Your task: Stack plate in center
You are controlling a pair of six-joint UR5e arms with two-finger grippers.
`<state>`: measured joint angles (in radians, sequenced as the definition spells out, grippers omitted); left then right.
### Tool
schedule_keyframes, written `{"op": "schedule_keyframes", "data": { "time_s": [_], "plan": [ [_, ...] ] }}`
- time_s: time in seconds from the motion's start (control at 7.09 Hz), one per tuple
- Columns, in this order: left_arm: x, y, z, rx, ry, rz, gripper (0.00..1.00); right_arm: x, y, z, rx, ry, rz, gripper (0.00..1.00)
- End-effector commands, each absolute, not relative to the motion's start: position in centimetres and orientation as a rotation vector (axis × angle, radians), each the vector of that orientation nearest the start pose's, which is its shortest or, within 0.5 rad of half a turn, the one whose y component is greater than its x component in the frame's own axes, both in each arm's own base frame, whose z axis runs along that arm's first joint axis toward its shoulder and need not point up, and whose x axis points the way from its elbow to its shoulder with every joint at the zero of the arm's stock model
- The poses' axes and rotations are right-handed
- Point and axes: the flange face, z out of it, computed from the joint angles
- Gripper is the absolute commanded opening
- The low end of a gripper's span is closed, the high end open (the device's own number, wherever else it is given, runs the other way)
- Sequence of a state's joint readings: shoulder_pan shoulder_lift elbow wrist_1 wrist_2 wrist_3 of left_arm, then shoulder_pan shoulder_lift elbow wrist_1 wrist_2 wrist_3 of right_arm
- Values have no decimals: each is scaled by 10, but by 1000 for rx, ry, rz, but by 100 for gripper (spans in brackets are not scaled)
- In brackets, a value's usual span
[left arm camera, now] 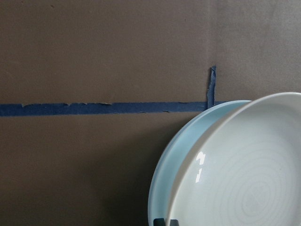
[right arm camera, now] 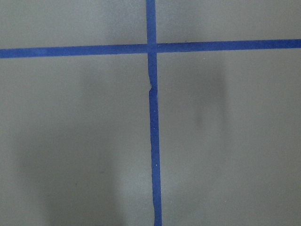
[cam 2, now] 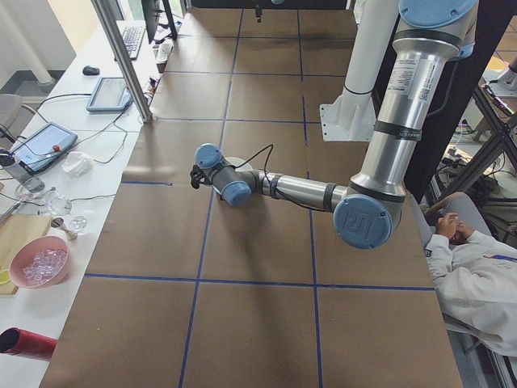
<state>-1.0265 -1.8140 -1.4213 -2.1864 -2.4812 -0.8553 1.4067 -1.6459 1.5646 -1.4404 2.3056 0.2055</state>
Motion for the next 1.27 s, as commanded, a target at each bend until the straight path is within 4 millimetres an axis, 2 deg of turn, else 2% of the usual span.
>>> {"op": "schedule_keyframes", "data": {
  "time_s": [0.0,0.14,0.28,0.42,0.71,0.85,0.99,1.13],
  "plan": [
    [272,-554,520,-57,1084,43,0,-10,-467,687,-89,-731,21,100],
    [273,-554,521,-63,1081,40,0,-10,-467,687,-89,-731,21,100],
    [273,-555,521,-63,1081,40,47,-10,-467,687,-89,-731,21,100],
    [273,-555,520,-58,1082,44,99,-10,-467,687,-89,-731,21,100],
    [267,-557,519,-45,1079,35,100,-10,-467,687,-89,-731,22,100],
    [242,-564,524,-25,1076,-1,100,-9,-467,687,-88,-731,23,100],
    [206,-573,536,15,1053,6,100,-10,-467,687,-89,-731,22,100],
    [152,-576,573,53,993,75,100,-10,-467,687,-89,-731,21,100]
  ]
}}
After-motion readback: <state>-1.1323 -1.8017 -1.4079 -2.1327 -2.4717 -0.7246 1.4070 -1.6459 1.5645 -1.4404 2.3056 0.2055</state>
